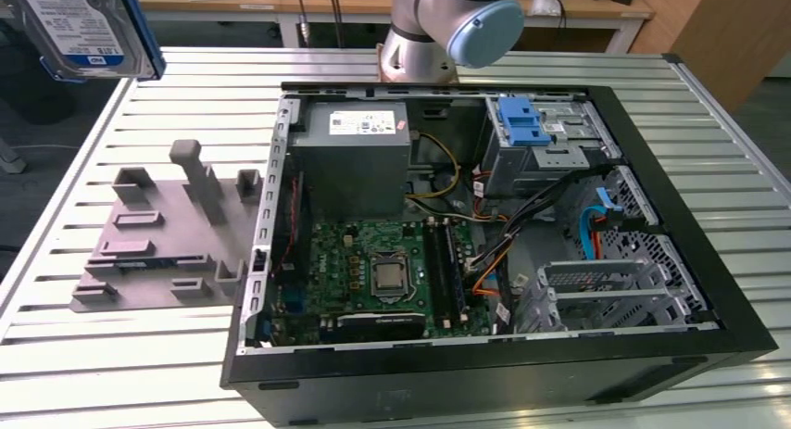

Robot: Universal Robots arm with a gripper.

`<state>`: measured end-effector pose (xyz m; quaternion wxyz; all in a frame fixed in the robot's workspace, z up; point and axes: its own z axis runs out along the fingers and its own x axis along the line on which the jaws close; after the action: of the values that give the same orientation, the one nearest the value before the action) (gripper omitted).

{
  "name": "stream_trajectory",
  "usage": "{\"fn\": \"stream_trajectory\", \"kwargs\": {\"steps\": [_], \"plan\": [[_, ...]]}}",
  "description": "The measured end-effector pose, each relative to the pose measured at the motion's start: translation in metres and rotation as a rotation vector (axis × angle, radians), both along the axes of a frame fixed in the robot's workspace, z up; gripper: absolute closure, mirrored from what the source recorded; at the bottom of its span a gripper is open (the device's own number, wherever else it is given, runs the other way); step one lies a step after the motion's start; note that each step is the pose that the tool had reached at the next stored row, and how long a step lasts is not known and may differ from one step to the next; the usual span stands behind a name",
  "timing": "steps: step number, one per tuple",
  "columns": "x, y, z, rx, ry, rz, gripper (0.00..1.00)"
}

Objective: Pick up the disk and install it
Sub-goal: 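Pick up the disk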

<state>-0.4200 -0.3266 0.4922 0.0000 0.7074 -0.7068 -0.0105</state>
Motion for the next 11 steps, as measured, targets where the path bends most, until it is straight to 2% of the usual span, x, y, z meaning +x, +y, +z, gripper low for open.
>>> {"fn": "stream_trajectory", "kwargs": {"steps": [11], "plan": [[0.0112, 0.0, 0.0, 0.0, 0.0031, 0.0, 0.64]]}}
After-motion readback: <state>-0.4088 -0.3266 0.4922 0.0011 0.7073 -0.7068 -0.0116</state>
